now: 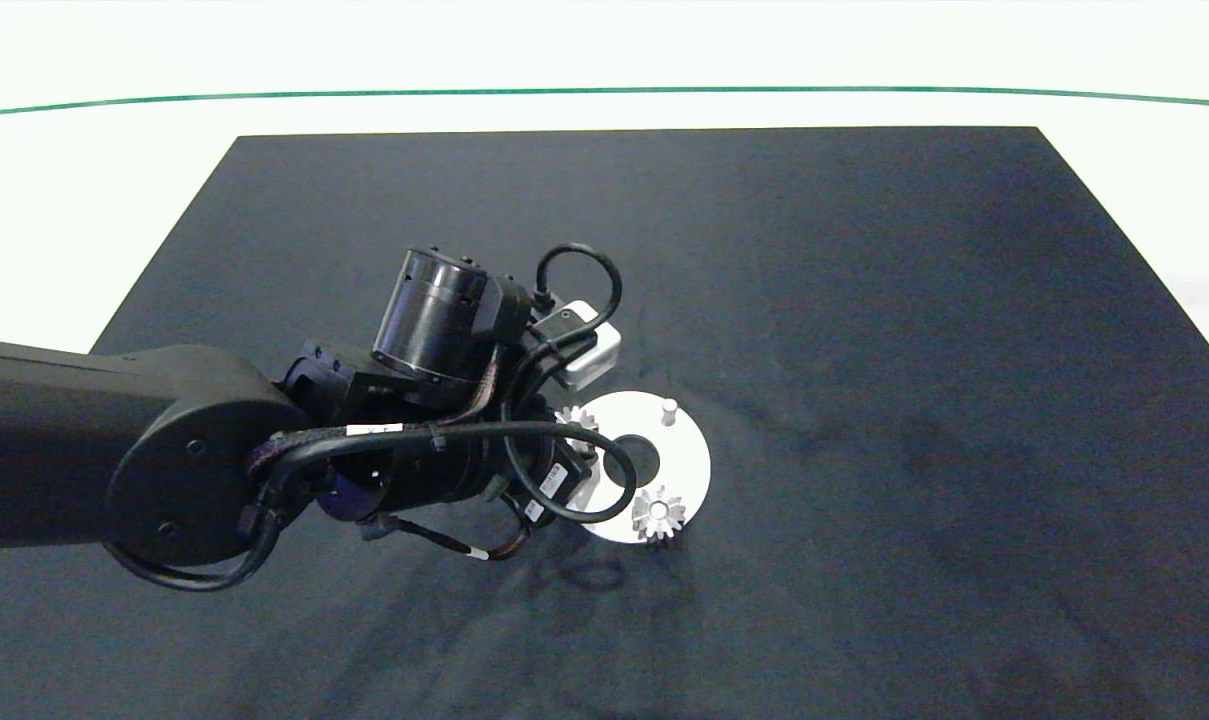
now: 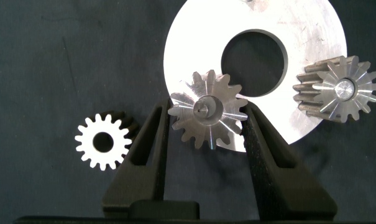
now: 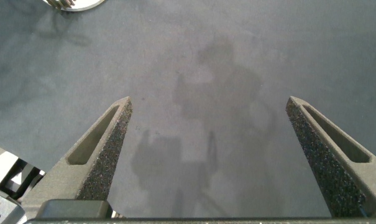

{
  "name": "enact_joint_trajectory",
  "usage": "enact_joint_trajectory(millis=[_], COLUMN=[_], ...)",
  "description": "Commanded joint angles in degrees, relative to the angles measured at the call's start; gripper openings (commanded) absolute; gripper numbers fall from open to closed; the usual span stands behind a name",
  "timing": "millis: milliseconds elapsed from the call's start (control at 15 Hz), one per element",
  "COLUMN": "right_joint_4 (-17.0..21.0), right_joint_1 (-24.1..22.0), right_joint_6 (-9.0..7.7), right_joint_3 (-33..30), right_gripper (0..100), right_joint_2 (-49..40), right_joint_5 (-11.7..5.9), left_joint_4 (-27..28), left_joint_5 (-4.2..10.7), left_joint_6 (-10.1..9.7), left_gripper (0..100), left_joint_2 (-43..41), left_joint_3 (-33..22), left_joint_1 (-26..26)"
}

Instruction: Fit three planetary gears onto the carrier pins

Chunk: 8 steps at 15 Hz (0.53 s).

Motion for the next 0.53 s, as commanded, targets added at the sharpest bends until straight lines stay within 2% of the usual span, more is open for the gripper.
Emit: enact_joint_trajectory(millis=[67,533], right_joint_4=[0.09,-0.09], right_joint_1=[0.02,0.02], right_joint_6=[-0.12,-0.47], right_joint_3=[-0.01,-0.01], right_gripper=[100,100], right_joint_2=[-0.13,-0.22], right_joint_5=[-0.12,-0.03], left_joint_4=[-0.13,-0.4], left_joint_5=[-0.01,0.08], left_joint_6=[0.13,0.13], left_gripper=[19,19], left_joint_2=[0.17,1.14], left_joint_3=[-0.1,-1.24], left_joint_1=[-0.15,-0.15])
